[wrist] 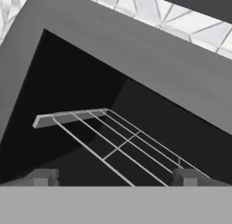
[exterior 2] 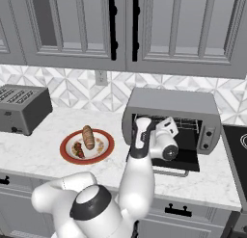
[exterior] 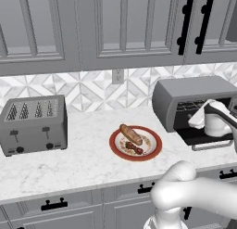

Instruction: Pick up the kebab skewer and baguette bread, and place them inside the toaster oven. Close the toaster oven door and start by setting the timer.

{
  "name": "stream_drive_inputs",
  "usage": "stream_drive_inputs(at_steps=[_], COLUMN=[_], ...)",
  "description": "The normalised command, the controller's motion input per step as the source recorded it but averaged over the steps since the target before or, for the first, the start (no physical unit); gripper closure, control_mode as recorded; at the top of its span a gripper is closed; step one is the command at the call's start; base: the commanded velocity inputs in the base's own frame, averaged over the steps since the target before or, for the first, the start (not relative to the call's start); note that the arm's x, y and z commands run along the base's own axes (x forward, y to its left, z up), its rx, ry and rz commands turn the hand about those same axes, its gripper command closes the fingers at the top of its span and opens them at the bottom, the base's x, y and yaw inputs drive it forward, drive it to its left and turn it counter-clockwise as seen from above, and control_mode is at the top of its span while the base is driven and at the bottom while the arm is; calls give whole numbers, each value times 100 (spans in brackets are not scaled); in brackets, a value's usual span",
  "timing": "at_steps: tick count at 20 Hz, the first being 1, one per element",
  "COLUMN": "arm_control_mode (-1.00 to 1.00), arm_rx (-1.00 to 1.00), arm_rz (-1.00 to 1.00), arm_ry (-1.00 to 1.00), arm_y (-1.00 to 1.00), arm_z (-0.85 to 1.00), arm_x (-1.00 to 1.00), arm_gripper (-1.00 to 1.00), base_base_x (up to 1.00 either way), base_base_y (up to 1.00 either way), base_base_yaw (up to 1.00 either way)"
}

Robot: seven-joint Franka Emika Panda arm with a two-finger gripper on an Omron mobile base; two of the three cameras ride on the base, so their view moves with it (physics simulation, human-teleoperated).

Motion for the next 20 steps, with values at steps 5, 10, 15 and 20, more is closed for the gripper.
stream_drive_inputs(at_steps=[5,10,15,20], arm_control_mode=[-100,-100,-100,-100], arm_rx=[0,0,1,2], arm_rz=[0,0,0,0], arm_ry=[0,0,-3,-1], arm_y=[-9,-10,-3,-4], arm_z=[-7,-8,0,-5], arm_x=[15,-8,11,22], arm_gripper=[-100,-100,-100,-100], base_base_x=[0,0,0,0], base_base_y=[0,0,0,0], base_base_yaw=[0,0,0,0])
